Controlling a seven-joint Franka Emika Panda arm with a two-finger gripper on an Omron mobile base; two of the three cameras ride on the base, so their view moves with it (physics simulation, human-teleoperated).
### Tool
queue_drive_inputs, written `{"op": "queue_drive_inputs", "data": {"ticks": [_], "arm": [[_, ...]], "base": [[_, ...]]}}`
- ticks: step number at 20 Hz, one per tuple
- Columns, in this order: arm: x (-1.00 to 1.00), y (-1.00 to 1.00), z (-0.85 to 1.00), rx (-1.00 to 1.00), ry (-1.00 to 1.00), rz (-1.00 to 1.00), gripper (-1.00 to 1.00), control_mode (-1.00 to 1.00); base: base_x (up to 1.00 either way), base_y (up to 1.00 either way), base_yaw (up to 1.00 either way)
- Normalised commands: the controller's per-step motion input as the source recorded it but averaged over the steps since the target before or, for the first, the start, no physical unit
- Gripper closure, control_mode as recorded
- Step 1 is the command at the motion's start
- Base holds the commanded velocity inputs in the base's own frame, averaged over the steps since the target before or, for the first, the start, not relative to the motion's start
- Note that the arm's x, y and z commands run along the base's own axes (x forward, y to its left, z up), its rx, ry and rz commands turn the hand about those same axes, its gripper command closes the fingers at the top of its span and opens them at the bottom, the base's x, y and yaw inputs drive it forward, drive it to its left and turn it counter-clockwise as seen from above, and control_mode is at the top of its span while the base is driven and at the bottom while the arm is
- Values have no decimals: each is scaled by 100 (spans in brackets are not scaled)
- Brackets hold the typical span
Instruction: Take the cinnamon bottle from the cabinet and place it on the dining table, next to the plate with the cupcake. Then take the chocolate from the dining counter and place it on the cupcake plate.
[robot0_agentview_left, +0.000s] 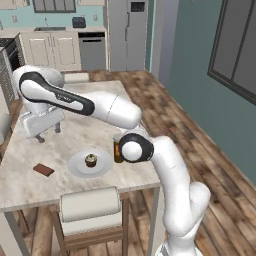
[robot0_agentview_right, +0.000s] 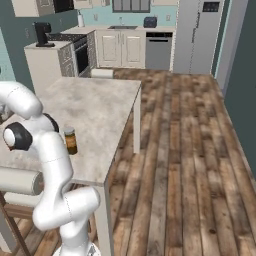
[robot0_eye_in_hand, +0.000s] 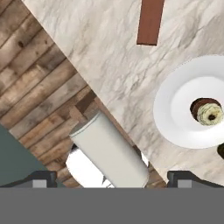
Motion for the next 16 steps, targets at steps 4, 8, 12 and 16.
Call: {"op": "queue_drive_inputs", "data": {"ticks": [4,8,12,16], "arm": [[-57,-6,-86,0,-11,0,-100,-100],[-29,-24,-83,1,-12,0,-100,-100],[6,-35,-92,8,0,-1,-100,-100],[16,-31,-86,18,0,-1,-100,-100]], "base": [[0,0,0],[0,0,0],[0,0,0],[0,0,0]]}}
